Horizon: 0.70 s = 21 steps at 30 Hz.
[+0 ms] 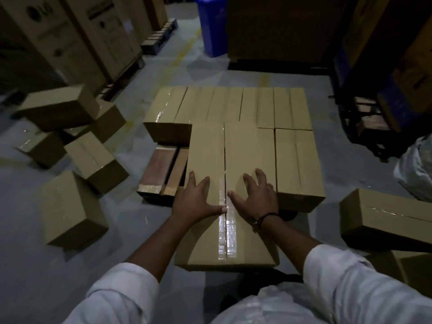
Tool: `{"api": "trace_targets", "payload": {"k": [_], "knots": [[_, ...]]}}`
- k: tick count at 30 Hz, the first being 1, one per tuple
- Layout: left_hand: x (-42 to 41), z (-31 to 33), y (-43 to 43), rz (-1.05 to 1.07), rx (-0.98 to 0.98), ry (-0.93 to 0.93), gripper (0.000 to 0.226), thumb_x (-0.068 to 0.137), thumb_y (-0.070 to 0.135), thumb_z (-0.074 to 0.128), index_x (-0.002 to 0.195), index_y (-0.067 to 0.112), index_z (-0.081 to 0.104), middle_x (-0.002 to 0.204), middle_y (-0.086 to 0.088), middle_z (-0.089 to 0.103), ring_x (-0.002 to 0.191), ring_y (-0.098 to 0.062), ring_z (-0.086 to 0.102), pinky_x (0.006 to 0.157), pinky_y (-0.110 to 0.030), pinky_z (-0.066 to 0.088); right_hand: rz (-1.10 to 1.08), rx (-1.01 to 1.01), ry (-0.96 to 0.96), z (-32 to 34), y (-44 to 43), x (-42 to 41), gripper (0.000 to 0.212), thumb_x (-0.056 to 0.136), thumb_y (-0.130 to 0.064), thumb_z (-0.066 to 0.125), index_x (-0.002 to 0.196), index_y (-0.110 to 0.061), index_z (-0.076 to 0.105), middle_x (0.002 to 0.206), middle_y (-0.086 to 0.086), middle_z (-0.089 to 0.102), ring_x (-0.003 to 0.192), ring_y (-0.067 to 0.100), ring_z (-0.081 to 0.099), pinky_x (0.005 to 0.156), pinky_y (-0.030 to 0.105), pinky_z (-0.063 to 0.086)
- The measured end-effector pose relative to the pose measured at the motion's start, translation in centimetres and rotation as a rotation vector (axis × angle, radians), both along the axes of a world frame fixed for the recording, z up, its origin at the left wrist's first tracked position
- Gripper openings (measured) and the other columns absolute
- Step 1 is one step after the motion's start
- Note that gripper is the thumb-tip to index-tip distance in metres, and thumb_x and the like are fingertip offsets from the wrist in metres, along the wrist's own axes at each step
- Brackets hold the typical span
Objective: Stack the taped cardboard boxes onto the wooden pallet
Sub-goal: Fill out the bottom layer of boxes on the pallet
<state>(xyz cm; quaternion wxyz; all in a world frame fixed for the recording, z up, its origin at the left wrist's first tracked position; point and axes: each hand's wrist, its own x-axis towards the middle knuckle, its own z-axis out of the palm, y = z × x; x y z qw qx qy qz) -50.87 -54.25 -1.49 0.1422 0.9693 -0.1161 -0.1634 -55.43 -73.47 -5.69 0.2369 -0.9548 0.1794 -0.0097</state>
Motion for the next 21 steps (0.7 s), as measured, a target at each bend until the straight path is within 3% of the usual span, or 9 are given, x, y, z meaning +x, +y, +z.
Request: {"api": "trace_targets", "payload": {"k": [21], "knots": [[20.1, -3.9, 5.9, -0.002, 0.042, 0.152, 0.125, 0.054, 0.091, 0.069, 0.158, 0.041, 0.019, 0.17, 0.0, -0.007, 0.148, -0.047, 0.024, 0.114, -0.06, 0.036, 0.044, 0.032, 0.117, -3.0, 5.3, 19.1, 0.083, 0.081, -0.081, 0.047, 0.149, -0.033, 0.037, 0.164, -0.002, 0.012, 0.131, 0.033, 0.044, 0.105, 0.045, 0.044]]}}
